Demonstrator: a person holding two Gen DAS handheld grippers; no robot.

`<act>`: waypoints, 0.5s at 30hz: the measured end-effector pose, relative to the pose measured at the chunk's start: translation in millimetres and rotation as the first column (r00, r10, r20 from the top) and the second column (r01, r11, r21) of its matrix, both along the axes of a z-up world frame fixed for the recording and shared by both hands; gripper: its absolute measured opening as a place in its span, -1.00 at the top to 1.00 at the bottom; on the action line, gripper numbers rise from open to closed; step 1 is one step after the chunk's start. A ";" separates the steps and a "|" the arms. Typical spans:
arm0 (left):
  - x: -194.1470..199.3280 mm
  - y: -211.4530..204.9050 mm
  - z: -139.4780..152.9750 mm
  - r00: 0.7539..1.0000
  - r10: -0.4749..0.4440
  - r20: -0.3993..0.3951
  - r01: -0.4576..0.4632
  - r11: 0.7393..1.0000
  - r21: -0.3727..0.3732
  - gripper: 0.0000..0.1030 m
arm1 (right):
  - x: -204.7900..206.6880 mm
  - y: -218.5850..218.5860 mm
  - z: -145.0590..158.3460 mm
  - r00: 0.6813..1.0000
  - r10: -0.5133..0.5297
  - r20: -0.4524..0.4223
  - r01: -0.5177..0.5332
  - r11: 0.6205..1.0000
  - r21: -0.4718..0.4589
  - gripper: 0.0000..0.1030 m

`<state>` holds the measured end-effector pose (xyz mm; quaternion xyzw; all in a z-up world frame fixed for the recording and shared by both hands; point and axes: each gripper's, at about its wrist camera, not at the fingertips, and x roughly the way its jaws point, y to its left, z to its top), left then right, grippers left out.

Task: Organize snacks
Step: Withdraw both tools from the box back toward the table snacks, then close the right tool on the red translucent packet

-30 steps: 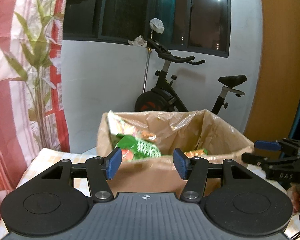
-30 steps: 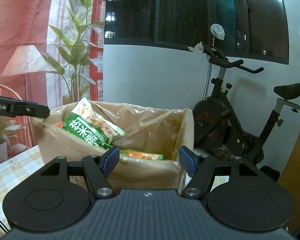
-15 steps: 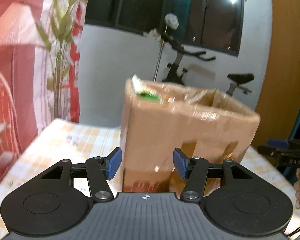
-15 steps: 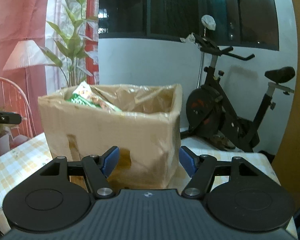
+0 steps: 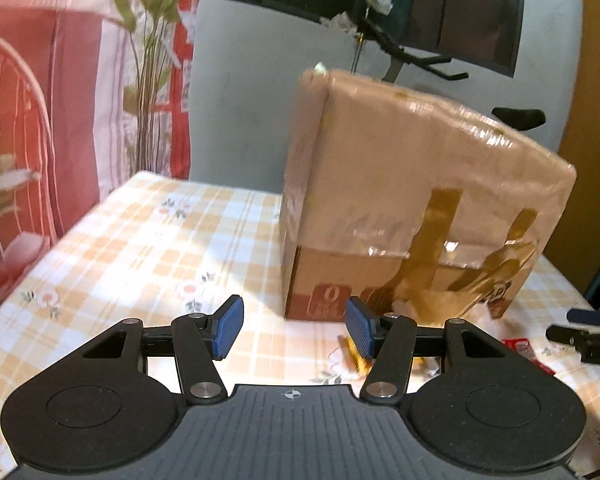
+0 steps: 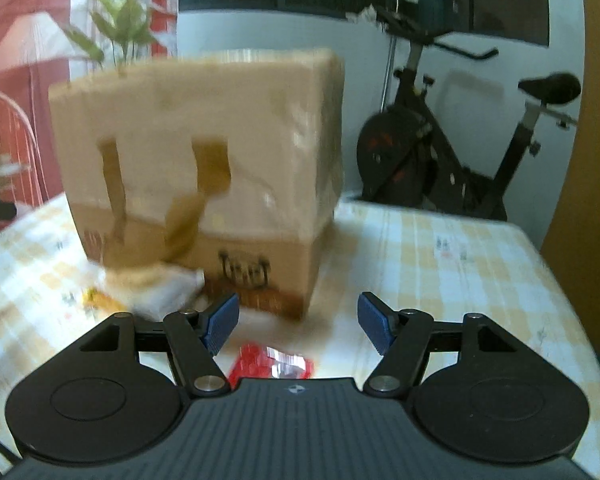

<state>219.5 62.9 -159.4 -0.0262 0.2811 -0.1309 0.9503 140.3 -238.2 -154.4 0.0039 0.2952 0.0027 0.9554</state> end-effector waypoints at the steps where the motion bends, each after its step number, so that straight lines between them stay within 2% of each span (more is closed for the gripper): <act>1: 0.3 -0.5 -3.0 1.000 0.000 -0.007 0.000 1.000 0.001 -0.14 | -0.6 -0.2 -5.8 1.000 -0.002 -0.020 0.002 1.000 0.003 -0.34; 9: -0.1 -8.0 -17.9 0.998 -0.024 -0.051 0.024 1.000 0.002 -0.14 | 0.1 13.8 -37.9 0.988 -0.003 -0.154 0.010 0.999 0.044 -0.34; 15: -2.1 -20.1 -28.5 0.995 -0.059 -0.085 0.060 0.998 0.005 -0.14 | 3.0 22.1 -44.8 0.988 -0.002 -0.157 0.004 1.000 0.017 -0.37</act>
